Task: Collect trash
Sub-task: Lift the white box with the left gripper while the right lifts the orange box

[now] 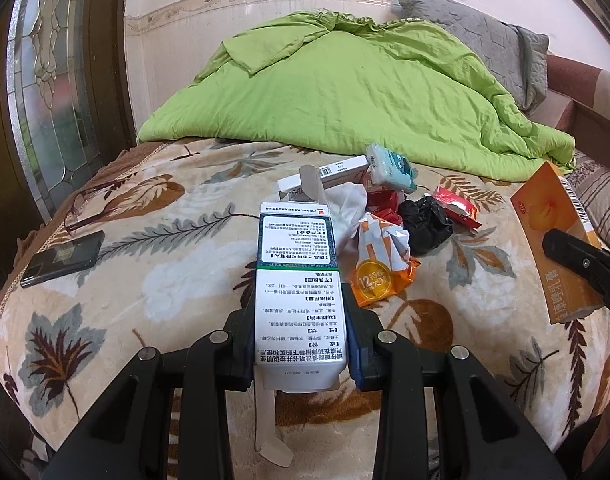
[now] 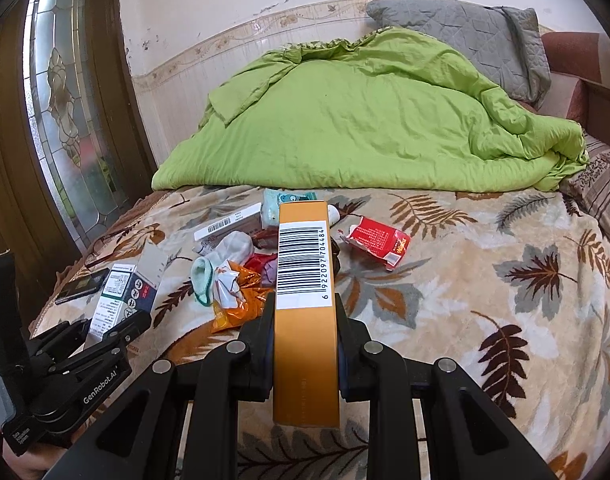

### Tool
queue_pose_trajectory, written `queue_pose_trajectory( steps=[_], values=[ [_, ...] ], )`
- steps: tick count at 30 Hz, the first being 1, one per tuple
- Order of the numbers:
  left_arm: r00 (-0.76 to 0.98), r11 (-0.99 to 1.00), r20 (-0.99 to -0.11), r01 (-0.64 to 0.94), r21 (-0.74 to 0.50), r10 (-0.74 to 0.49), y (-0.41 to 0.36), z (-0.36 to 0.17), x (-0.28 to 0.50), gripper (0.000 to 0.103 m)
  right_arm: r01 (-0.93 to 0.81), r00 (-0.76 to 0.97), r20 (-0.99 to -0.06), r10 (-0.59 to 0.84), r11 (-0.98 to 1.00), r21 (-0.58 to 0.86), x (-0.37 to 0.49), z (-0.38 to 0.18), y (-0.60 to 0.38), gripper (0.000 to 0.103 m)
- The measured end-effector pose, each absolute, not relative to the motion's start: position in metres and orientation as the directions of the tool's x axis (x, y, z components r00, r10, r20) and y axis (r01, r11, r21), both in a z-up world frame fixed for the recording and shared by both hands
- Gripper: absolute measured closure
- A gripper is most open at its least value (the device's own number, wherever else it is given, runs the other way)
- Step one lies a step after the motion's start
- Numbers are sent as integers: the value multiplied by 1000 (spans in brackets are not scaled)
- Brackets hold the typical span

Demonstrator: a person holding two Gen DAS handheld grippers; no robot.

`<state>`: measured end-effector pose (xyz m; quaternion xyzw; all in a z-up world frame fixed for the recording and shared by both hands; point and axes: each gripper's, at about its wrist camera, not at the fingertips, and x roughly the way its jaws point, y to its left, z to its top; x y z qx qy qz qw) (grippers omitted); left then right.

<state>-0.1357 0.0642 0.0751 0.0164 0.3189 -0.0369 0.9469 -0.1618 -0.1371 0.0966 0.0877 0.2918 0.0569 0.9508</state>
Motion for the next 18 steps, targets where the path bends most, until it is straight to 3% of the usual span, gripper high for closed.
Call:
queue_pose_trajectory(
  steps=[18],
  values=[
    [794,997,-605,79,12,-55,66,72,-129,70,-70,822,-550,150,984,164,-160,95,-131,78]
  ],
)
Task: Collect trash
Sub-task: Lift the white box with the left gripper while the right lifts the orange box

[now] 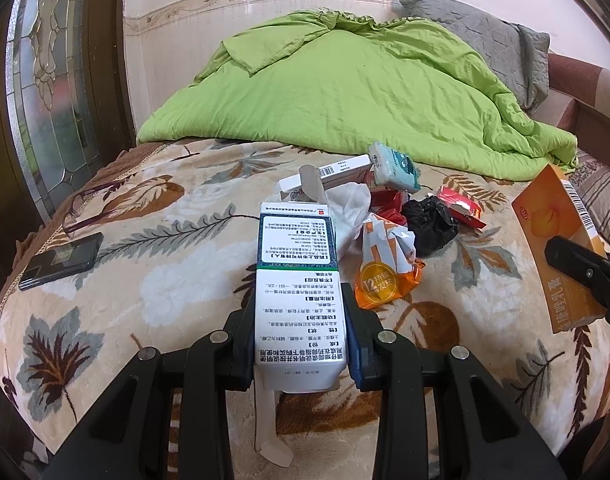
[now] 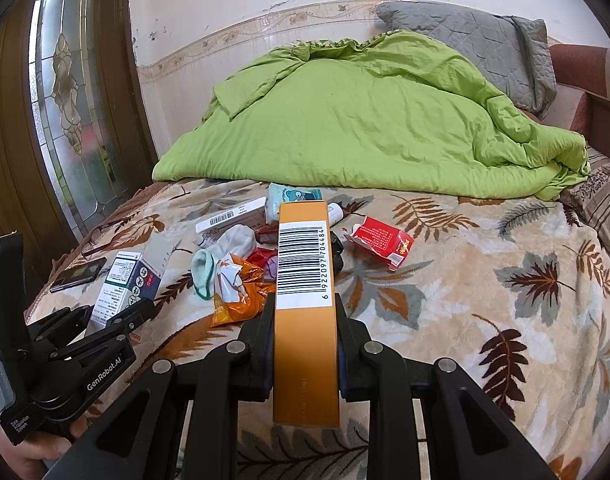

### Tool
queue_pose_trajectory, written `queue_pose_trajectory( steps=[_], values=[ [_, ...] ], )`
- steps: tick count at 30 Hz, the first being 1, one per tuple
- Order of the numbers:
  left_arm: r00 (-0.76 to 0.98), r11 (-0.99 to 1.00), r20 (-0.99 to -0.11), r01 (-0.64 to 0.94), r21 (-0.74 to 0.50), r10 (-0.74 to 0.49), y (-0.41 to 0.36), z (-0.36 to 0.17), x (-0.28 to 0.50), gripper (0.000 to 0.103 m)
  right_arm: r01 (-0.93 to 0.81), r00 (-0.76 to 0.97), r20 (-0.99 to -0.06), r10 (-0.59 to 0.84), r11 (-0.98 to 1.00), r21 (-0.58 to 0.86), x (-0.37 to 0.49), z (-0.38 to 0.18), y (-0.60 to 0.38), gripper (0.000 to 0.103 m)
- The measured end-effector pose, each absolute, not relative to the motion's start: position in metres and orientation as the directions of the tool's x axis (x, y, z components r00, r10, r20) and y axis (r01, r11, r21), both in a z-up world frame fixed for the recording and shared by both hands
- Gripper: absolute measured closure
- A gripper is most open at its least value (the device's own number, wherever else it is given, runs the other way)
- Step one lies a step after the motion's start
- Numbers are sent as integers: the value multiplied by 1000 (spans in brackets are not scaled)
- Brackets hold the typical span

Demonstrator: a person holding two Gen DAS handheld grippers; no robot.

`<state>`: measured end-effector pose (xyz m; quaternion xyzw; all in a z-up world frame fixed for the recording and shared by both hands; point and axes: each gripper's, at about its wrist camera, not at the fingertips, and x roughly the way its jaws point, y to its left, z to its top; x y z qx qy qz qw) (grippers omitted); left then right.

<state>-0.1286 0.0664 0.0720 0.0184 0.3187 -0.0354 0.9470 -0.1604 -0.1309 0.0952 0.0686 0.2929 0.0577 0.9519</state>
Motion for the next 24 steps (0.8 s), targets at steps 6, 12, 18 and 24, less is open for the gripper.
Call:
queue_pose_trajectory(
  steps=[6,12,18,24],
  values=[
    [797,996,-602,85,19,-56,65,73,-128,70,-81,821,-550,154,985,154,-161,95,-128,78],
    [803,995,-594,94,37,-54,62,74,-129,70,-84,821,-549,156,985,153,-161,96,-128,78],
    [803,995,-594,93,36,-54,61,74,-130,70,-84,821,-549,155,985,152,-161,96,-127,78],
    [806,995,-590,92,37,-53,62,74,-130,70,-84,822,-549,155,985,152,-161,96,-127,78]
  ],
)
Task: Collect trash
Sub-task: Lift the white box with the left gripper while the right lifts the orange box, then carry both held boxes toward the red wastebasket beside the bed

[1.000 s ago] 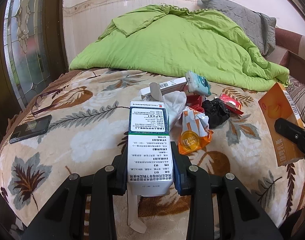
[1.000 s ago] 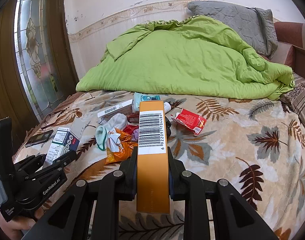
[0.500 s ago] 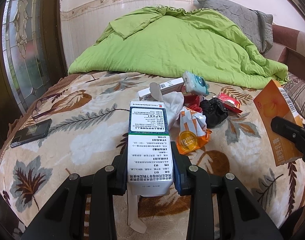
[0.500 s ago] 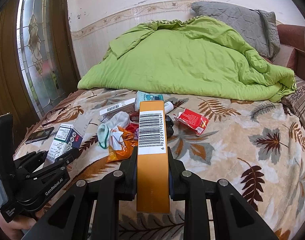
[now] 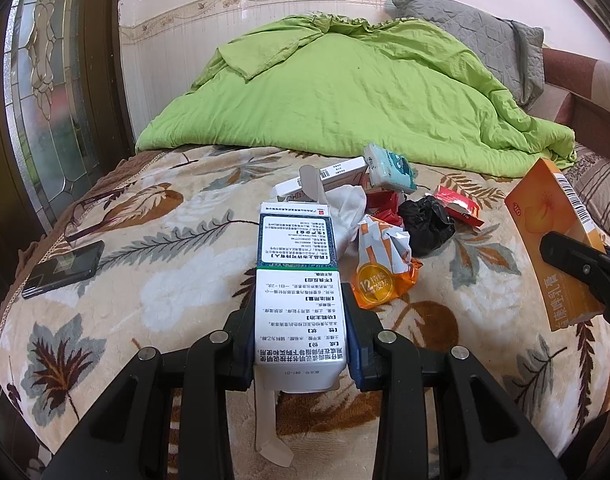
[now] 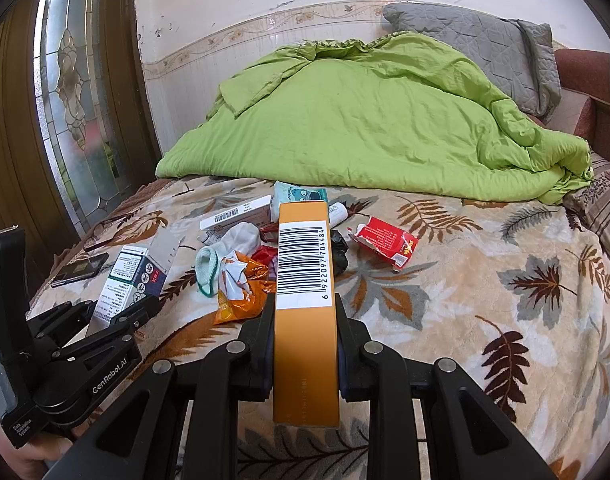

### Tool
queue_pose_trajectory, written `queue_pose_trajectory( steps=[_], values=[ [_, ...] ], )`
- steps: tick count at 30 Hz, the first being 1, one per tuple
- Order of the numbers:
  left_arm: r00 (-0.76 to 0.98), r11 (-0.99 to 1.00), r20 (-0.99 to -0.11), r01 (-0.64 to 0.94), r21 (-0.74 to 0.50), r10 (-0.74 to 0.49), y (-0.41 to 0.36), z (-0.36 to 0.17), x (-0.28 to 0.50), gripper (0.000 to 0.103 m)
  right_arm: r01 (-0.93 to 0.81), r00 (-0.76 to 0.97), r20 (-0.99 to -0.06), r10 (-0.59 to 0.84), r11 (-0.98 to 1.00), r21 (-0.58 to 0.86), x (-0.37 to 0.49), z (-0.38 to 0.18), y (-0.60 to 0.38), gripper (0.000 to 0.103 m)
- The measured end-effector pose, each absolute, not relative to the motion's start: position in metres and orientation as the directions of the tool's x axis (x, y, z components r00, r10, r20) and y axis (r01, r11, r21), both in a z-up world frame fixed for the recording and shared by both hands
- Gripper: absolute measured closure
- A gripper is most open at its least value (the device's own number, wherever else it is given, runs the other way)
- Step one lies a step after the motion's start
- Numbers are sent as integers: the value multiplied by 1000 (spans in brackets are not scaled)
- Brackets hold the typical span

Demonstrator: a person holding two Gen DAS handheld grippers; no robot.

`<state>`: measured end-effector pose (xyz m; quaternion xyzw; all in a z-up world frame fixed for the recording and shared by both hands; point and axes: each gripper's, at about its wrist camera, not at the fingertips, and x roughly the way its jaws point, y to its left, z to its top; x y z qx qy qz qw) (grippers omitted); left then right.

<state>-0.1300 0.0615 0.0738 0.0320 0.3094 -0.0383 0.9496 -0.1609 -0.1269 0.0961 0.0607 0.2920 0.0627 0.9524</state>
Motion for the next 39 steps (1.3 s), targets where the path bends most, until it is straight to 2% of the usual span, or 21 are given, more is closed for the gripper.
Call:
queue_pose_trajectory(
  steps=[8,16,29,39],
  values=[
    [807,994,-588,101,33,-62,60,75,-132,70,-82,823,-548,150,986,147,-161,96,-126,78],
    [834,991,-549,116,71,-58,59,87,-153,70,-45,810,-568,144,982,186,-151,90,-137,78],
    [854,989,-514,128,69,-75,64,124,-199,70,-4,817,-569,97,987,162,-170,94,-143,78],
    [867,983,-488,162,81,-102,52,145,-216,70,9,810,-575,112,979,204,-177,92,-152,78]
  ],
)
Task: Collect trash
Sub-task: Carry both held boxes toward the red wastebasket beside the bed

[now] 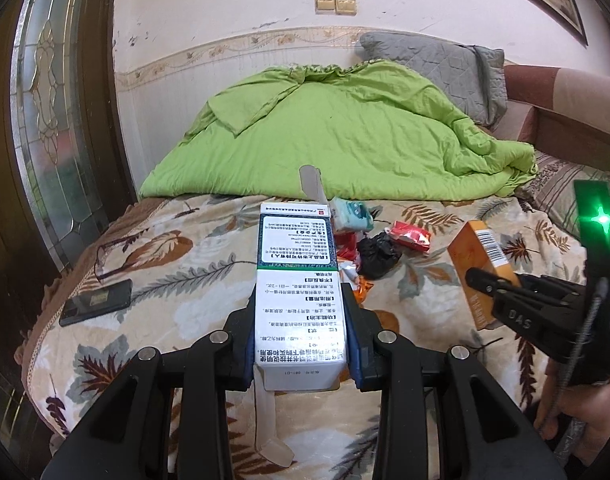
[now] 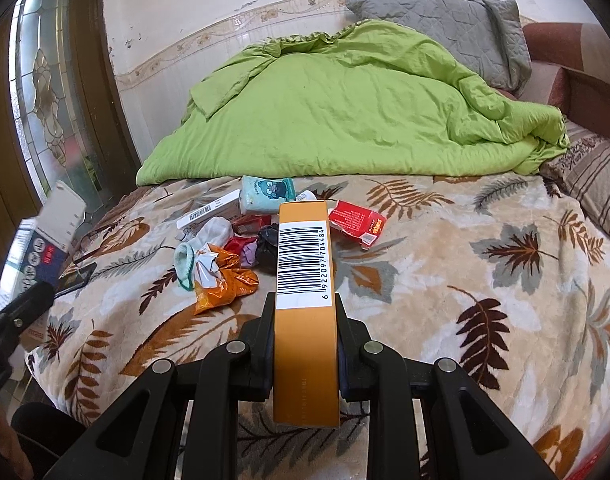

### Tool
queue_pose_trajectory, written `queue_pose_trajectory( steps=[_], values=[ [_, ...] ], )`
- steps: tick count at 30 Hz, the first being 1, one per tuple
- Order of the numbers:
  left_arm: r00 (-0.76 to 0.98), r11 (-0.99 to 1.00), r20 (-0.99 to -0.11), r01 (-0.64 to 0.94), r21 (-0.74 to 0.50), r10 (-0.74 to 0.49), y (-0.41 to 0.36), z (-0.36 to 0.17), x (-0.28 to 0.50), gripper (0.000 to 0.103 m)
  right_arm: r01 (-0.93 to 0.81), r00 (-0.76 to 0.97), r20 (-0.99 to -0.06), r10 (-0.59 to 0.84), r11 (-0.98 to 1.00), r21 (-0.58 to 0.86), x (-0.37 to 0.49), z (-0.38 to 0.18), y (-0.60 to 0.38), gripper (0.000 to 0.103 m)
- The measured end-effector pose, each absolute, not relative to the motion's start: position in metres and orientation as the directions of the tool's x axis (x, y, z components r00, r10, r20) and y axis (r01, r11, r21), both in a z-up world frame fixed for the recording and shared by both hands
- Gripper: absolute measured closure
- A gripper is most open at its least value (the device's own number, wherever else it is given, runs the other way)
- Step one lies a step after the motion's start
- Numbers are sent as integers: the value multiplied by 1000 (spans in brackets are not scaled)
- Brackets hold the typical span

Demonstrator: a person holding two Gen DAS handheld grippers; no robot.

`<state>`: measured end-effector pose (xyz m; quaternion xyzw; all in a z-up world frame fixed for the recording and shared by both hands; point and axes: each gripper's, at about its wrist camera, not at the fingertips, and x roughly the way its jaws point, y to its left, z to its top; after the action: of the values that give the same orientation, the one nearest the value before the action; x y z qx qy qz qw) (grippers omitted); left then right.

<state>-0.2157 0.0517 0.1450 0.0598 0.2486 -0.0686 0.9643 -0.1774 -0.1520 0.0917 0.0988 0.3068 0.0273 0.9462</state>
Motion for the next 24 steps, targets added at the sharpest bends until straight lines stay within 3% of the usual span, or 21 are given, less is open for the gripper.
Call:
queue_pose_trajectory(
  steps=[24],
  values=[
    [873,980,-469,187,69,-133,49,177,-243,70,7,812,-573,111,980,200,-187,94,-152,78]
  ],
)
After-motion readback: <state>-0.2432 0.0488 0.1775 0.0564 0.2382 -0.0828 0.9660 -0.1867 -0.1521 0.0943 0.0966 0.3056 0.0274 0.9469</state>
